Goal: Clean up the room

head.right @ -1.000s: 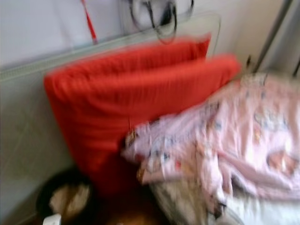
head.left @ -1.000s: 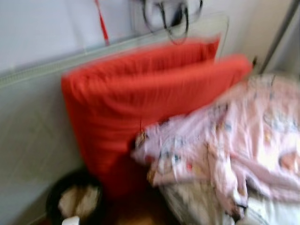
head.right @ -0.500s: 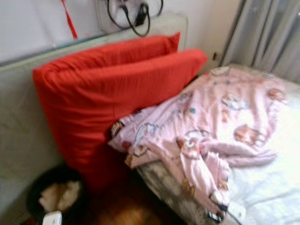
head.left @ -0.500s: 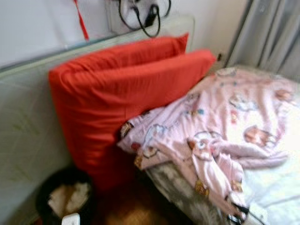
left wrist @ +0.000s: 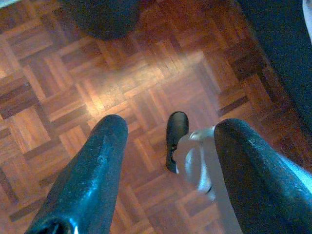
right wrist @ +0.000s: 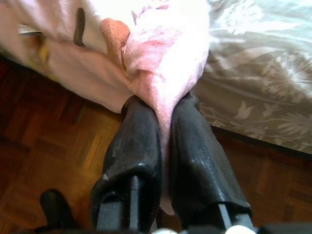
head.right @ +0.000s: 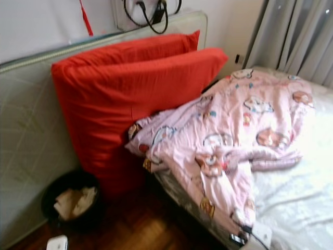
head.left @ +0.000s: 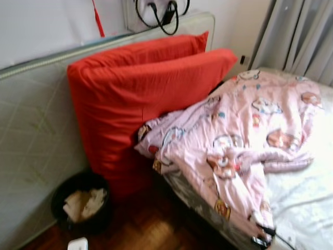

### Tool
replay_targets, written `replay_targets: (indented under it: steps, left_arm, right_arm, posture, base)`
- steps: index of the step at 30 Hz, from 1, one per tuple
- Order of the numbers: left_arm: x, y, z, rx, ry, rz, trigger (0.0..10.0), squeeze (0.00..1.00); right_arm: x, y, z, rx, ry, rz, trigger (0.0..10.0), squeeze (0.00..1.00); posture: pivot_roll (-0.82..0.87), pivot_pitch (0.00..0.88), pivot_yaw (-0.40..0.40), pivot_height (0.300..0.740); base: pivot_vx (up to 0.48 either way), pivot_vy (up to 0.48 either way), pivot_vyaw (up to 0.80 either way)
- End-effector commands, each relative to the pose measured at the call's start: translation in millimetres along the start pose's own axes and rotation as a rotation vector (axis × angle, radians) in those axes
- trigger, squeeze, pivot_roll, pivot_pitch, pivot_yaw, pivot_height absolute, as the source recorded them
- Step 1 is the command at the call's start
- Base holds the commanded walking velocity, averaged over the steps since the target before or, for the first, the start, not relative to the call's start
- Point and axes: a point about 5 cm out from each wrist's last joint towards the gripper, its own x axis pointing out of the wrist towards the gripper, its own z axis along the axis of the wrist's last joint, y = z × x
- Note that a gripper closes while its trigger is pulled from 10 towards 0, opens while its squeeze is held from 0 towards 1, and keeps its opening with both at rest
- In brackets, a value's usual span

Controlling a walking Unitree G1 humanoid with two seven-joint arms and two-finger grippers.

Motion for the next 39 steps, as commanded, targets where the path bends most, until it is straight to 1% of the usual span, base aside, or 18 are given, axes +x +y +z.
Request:
replay_targets:
  steps: [1,6,12,16,24,27,30,31,33,34,35,37,39]
  left_arm:
    - [-3.3,2.7,-11.5,-0.001,0.04,0.005,10.0,0.0]
    - [-3.2,2.3,-11.5,0.0,0.041,0.002,10.0,0.0]
    - [-3.3,2.7,-11.3,0.005,0.041,0.0,10.0,0.0]
    - [-3.5,3.2,-11.7,0.017,0.046,0.001,10.0,0.0]
    - [-3.4,2.9,-11.6,0.018,0.046,-0.001,10.0,0.0]
    - [-3.3,2.6,-11.4,0.02,0.045,-0.004,10.0,0.0]
    - [-3.2,2.4,-11.2,0.023,0.046,-0.005,10.0,0.0]
    - [-3.1,2.8,-10.8,0.027,0.048,-0.006,10.0,0.0]
    - [-3.0,3.2,-10.4,0.038,0.052,-0.011,10.0,0.0]
    - [-2.9,2.8,-10.6,0.06,0.06,-0.017,10.0,0.0]
    - [-2.9,2.6,-10.7,0.058,0.059,-0.018,10.0,0.0]
    - [-2.8,2.0,-10.3,0.059,0.055,-0.021,10.0,0.0]
    - [-2.8,1.7,-10.0,0.069,0.053,-0.025,10.0,0.0]
  right_arm:
    - [-0.8,0.7,-2.9,0.006,0.012,0.017,10.0,0.0]
    - [-0.9,0.6,-2.4,-0.003,0.006,0.018,10.0,0.0]
    - [-1.5,1.4,1.5,0.015,-0.05,0.029,10.0,0.0]
    - [-2.0,2.8,5.3,0.01,-0.094,0.049,10.0,0.0]
    - [-2.6,5.7,11.5,-0.018,-0.152,0.1,10.0,0.0]
    - [-2.7,5.8,13.1,-0.029,-0.166,0.102,10.0,0.0]
    - [3.3,33.0,35.5,-0.045,-0.274,0.138,10.0,0.0]
    - [4.7,37.8,38.8,-0.069,-0.279,0.127,10.0,0.0]
    - [5.0,36.6,36.9,-0.071,-0.263,0.115,10.0,0.0]
    - [5.7,31.0,31.5,-0.1,-0.211,0.086,10.0,0.0]
    - [5.5,29.6,28.3,-0.069,-0.192,0.089,10.0,0.0]
    - [5.7,27.4,20.5,-0.086,-0.127,0.085,10.0,0.0]
    - [5.0,28.5,13.5,-0.093,-0.088,0.097,10.0,0.0]
  posture:
    - [0.03,0.0,0.012,0.74]
    - [0.02,0.0,0.014,0.74]
    - [0.01,0.0,0.017,0.74]
    - [0.01,0.0,0.02,0.74]
    - [0.01,0.0,0.016,0.74]
    - [0.0,0.0,0.017,0.74]
    - [0.0,0.0,0.019,0.74]
    - [-0.03,0.0,0.028,0.74]
    - [-0.03,0.0,0.031,0.74]
    - [-0.04,0.0,0.037,0.74]
    - [-0.04,0.0,0.037,0.74]
    - [-0.02,0.0,0.031,0.74]
    - [-0.02,0.0,0.03,0.74]
  base:
    - [-0.274,0.0,0.0]
    - [-0.273,0.0,0.0]
    - [-0.278,0.0,0.0]
    - [0.0,0.0,0.0]
    - [0.0,0.0,0.0]
    - [0.0,0.0,0.0]
    - [0.0,0.0,0.0]
    - [0.0,0.0,0.0]
    - [0.0,0.0,0.0]
    - [0.0,0.0,0.0]
    - [0.0,0.0,0.0]
    - [0.0,0.0,0.0]
    - [0.0,0.0,0.0]
